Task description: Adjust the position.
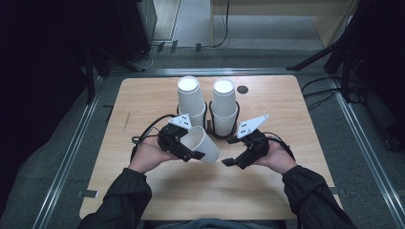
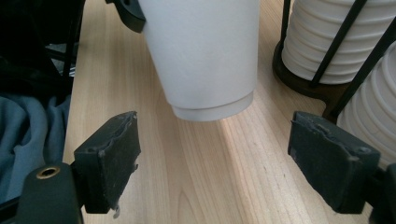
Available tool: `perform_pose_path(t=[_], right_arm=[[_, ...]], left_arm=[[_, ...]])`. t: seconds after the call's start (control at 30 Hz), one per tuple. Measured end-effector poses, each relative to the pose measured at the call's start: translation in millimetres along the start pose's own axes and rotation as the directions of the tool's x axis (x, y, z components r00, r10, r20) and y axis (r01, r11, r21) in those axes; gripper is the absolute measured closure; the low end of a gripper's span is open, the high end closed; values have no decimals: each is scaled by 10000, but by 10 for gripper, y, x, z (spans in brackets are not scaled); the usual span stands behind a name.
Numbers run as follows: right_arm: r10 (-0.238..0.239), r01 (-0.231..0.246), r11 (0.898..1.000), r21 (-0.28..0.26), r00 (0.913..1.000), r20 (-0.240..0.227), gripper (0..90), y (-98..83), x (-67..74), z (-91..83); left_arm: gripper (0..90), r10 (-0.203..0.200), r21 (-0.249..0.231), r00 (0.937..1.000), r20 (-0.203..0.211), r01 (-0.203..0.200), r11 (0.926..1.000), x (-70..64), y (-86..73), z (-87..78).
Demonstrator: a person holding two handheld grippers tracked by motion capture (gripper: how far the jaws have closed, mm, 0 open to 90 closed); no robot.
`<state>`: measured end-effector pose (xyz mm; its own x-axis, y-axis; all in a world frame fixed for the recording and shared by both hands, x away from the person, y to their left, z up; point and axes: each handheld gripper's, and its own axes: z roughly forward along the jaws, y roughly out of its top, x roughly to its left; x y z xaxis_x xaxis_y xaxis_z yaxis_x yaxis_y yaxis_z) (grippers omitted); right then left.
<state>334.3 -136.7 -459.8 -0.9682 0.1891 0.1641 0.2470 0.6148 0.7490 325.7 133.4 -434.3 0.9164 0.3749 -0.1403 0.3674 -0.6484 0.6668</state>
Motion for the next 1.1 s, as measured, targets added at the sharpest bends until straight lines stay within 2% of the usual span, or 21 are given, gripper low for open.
perform_pose_path(t=[0.13, 0.17, 0.2, 0.37, 0.6, 0.77, 0.97, 1.03, 1.1], right_arm=[[-18, 18, 10000, 47, 10000, 20, 170, -6, -12, 27], [-25, 24, 10000, 62, 10000, 23, 170, -7, -12, 34], [-16, 16, 10000, 92, 10000, 14, 171, -7, -6, 47], [-129, 128, 9995, 281, 9999, 21, 170, -8, 29, 96], [-151, 151, 9994, 310, 9999, 12, 170, -17, 68, 140], [-224, 222, 9990, 399, 9997, 41, 169, -23, 87, 189], [-412, 408, 9984, 381, 9991, 91, 169, 1, 132, 264], [-426, 423, 9981, 444, 9991, 70, 168, 8, 143, 285], [-527, 520, 9973, 518, 9985, 122, 169, 10, 155, 312]], left_arm=[[193, 327, 485, 9994, -137, -320, 9983, -23, 34, 55], [193, 327, 485, 9994, -137, -320, 9983, -23, 34, 55], [193, 449, 660, 9990, -81, -443, 9968, -36, 56, 87], [193, 633, 906, 9979, 111, -641, 9938, -50, 106, 133], [192, 824, 965, 9963, 259, -845, 9917, -74, 179, 174], [190, 757, 823, 9956, 543, -801, 9934, -119, 245, 188], [186, 1013, 789, 9934, 538, -1054, 9913, -176, 301, 215], [184, 803, 801, 9947, 648, -854, 9931, -185, 315, 222], [182, 817, 835, 9942, 694, -874, 9927, -192, 322, 223]])
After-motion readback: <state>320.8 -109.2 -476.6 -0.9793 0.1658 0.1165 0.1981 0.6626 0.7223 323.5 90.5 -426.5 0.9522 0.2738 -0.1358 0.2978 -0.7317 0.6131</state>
